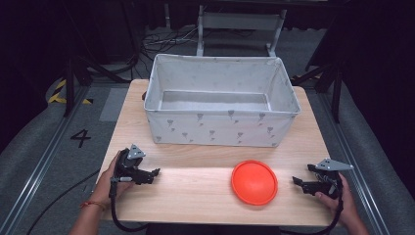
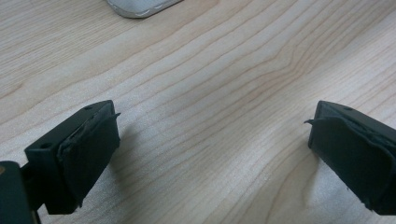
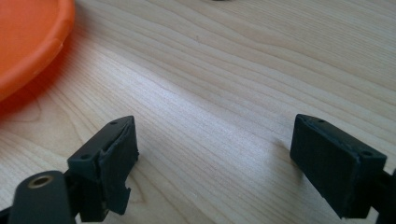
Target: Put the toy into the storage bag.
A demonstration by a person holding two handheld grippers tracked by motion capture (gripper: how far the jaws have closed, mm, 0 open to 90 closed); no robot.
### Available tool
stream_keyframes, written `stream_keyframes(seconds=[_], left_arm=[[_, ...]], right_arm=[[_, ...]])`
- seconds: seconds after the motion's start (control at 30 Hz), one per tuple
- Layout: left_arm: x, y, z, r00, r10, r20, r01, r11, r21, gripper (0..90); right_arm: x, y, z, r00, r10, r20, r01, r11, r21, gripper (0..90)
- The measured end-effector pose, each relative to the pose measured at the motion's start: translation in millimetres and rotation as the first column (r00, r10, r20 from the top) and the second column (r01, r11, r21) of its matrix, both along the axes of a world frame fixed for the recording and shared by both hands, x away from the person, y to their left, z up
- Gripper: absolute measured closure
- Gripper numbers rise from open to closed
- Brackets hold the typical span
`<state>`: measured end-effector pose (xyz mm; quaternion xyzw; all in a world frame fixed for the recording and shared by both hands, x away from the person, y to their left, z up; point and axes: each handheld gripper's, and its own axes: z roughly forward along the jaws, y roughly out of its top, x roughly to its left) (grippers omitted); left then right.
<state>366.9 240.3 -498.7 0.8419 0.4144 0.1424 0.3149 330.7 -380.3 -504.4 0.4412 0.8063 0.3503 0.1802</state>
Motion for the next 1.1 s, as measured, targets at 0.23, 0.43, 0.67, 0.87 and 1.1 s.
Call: stream_keyframes(seconds=[0.23, 0.43, 0.67, 0.87, 1.1], left_arm=[[1.5, 3.7, 0.1, 0.9994, -0.035, 0.003, 0.035, 0.9994, 0.004, 1.5], [2.1, 5.3, 0.1, 0.9987, -0.051, 0.005, 0.051, 0.9987, 0.009, 1.3], [3.3, 5.6, -0.2, 0.9975, -0.070, -0.010, 0.070, 0.9975, -0.002, 0.2], [3.3, 5.6, -0.3, 0.9975, -0.070, -0.010, 0.070, 0.9975, -0.002, 0.2], [3.0, 5.7, -0.1, 0.9979, -0.065, -0.003, 0.065, 0.9979, 0.003, 0.3]], right_arm=[[3.3, 2.2, 2.6, 0.9997, 0.005, -0.025, -0.006, 0.9999, -0.015, 16.4], [11.3, -0.5, 8.1, 0.9936, 0.074, -0.086, -0.078, 0.9958, -0.048, 15.8], [17.5, 2.1, 21.3, 0.9833, 0.097, -0.154, -0.103, 0.9943, -0.029, 23.8], [22.3, 18.0, 38.6, 0.9756, 0.160, -0.150, -0.165, 0.9859, -0.023, 23.3], [32.9, 53.8, 63.5, 0.9558, 0.264, -0.129, -0.270, 0.9626, -0.027, 22.8]])
